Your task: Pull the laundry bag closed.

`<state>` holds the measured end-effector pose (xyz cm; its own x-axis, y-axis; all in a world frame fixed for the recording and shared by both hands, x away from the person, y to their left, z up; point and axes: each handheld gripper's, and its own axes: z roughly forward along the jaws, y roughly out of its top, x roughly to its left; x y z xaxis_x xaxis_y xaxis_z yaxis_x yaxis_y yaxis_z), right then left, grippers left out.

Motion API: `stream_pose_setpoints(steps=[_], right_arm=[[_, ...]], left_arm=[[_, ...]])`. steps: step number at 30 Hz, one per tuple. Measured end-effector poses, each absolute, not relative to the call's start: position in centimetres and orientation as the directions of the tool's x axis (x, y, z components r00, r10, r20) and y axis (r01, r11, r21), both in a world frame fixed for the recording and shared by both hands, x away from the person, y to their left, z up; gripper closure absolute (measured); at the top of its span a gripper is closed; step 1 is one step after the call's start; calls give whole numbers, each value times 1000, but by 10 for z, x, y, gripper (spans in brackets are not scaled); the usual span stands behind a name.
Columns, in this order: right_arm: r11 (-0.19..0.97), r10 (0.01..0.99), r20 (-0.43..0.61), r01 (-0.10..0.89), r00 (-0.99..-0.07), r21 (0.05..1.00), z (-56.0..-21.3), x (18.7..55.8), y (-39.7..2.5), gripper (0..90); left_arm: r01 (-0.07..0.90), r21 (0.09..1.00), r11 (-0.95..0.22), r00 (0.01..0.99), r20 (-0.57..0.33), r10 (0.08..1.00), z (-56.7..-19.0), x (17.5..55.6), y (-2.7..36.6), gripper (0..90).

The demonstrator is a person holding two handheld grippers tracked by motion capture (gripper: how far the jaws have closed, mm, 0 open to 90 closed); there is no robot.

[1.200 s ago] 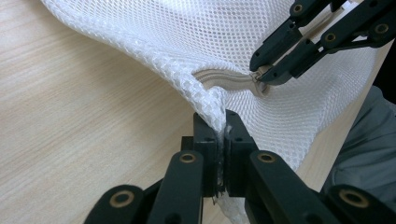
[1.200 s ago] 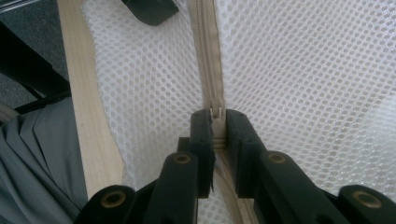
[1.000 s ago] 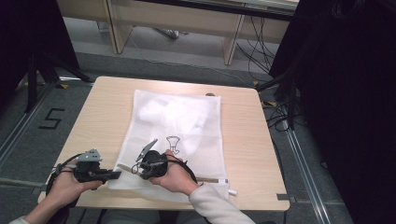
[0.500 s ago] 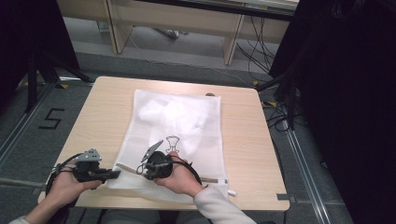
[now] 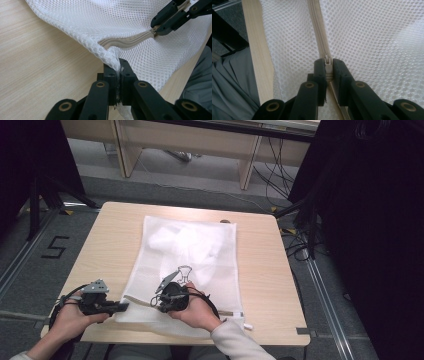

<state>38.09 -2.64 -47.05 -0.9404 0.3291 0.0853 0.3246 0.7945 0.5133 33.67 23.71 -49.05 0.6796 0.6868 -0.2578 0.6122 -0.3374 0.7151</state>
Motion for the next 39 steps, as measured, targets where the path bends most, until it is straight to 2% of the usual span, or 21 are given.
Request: stream_pose_setpoints(steps=[39], right_arm=[[770,364,95,356,-927,529,-461,381,-55,822]], left_arm=[[614,716,-332,676,-260,690,-493,337,237,857]])
